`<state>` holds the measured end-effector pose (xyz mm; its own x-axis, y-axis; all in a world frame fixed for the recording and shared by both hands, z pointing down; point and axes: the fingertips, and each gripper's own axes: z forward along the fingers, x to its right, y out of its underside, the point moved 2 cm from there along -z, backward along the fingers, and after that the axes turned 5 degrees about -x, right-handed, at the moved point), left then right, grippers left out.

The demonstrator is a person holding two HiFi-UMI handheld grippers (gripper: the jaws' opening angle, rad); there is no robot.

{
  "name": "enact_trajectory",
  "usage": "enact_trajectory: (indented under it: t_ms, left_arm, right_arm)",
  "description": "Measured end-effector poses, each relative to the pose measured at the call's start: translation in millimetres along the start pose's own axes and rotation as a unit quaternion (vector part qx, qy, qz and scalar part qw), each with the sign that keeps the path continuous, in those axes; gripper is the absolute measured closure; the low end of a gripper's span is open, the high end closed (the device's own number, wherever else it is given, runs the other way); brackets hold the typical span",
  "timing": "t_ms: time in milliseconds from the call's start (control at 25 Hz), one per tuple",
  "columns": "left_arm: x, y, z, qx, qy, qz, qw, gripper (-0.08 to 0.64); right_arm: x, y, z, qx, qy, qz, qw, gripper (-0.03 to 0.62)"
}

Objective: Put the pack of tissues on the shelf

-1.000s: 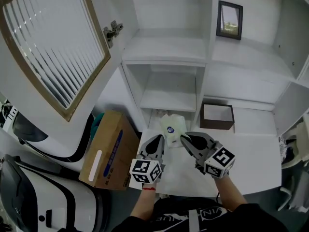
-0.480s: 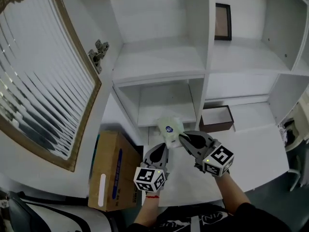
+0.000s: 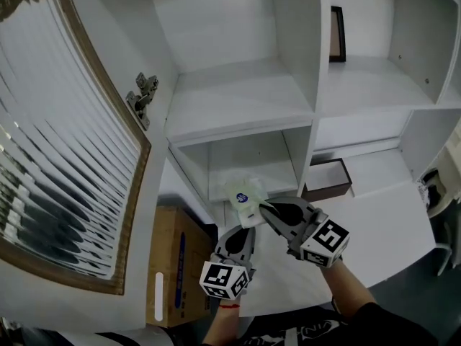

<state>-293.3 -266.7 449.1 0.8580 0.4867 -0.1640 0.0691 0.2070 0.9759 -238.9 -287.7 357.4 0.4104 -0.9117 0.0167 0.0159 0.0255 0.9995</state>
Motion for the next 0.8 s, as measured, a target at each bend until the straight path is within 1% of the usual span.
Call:
enact_trajectory:
  t_ms: [160, 360, 480, 640, 800]
  left_arm:
    - [-1.8, -3.4, 1.2, 0.001, -0.001, 0.003, 1.0000, 0.555]
    - [-13.7, -6.1, 4.9, -0.002, -0.014, 0.000, 0.9999, 0.555]
    - [-17.8, -8.4, 10.7, -0.001, -0.018, -0.001, 0.9998, 0.555]
    - [-20.4, -12.2, 19.9, -0.002, -0.018, 0.000, 0.9998, 0.555]
    - [-23.1, -17.1, 26.1, 0.003, -0.020, -0.002, 0.9998, 0.555]
  right_arm:
    - [8.0, 3.4, 4.9, -0.007, 0.004, -0.018, 1.000, 0.584]
    - [21.7, 17.0, 21.0, -0.018, 0.003, -0.010, 1.000, 0.584]
    - [32.2, 24.0, 29.7, -0.035, 0.005, -0.012, 0.999, 0.584]
    - [45.3, 32.4, 36.2, -0.053, 0.011, -0.006, 0.999, 0.584]
    - [50.7, 35.1, 42.8, -0.063, 0.006, -0.009, 0.998, 0.583]
